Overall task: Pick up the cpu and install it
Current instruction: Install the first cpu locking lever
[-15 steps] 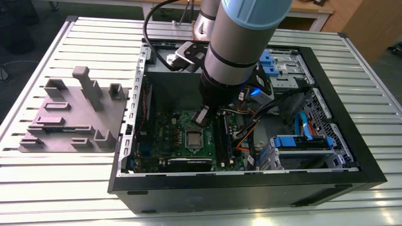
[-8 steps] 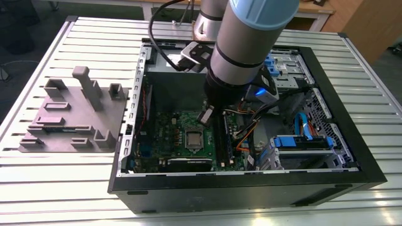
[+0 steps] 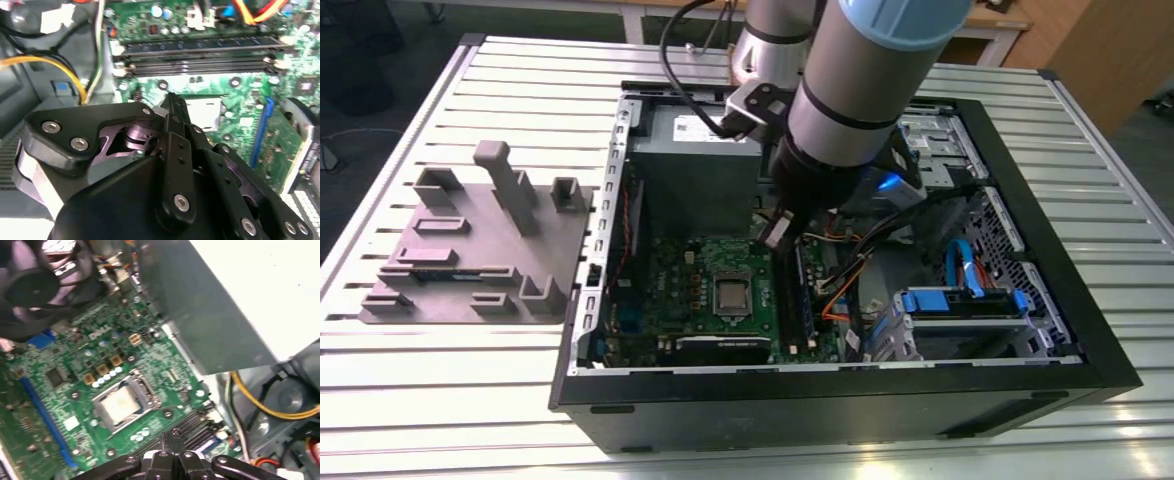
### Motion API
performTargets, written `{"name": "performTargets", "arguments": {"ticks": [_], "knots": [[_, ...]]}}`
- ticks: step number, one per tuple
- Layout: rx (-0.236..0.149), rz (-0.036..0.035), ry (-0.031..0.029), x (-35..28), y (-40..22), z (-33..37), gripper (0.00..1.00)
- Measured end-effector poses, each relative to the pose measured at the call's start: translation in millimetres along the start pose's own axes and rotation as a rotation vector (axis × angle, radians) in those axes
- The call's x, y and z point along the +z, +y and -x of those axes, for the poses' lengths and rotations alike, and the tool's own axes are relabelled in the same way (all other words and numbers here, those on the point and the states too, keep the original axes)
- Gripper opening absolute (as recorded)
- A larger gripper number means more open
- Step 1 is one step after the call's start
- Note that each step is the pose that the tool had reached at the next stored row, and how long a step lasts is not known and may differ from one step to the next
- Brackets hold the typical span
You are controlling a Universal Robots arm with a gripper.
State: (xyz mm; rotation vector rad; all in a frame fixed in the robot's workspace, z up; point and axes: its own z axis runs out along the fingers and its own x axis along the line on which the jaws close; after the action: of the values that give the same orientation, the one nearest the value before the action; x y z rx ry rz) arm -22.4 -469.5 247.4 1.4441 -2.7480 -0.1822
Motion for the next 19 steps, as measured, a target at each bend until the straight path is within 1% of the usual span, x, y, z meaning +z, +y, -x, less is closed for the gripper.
{"name": "performTargets", "arguments": {"ticks": [2,4,7,11,15,19], "knots": [[0.000,0.0000,0.0001,0.4,1.8,6.1,0.10],[0.000,-0.0001,-0.0001,1.0,3.7,9.2,0.10],[0.000,0.0001,-0.0002,2.7,5.2,11.4,0.10],[0.000,0.0006,-0.0009,7.2,9.5,15.3,0.10],[-0.004,0.0018,-0.0024,12.1,14.2,17.2,0.10],[-0.004,0.0029,-0.0038,14.5,17.0,19.2,0.10]]}}
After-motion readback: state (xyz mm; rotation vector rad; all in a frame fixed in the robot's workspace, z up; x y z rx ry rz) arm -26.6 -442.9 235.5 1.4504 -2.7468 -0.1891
